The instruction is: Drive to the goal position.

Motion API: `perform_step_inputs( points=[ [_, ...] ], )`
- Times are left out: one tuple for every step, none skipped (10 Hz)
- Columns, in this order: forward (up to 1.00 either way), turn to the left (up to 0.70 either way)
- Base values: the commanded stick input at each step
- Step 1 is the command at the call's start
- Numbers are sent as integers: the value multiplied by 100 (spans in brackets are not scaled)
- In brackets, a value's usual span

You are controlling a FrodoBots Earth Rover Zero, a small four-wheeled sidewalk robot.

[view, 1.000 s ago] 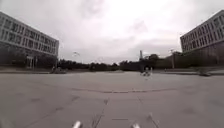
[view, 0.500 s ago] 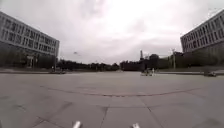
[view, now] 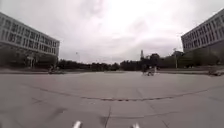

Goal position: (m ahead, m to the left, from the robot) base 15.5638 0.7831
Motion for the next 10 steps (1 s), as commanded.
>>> perform_step_inputs(
  points=[
    [70,0],
    [70,0],
    [70,0],
    [70,0],
    [70,0],
    [70,0],
    [70,0],
    [70,0],
    [70,0],
    [70,0]
  ],
)
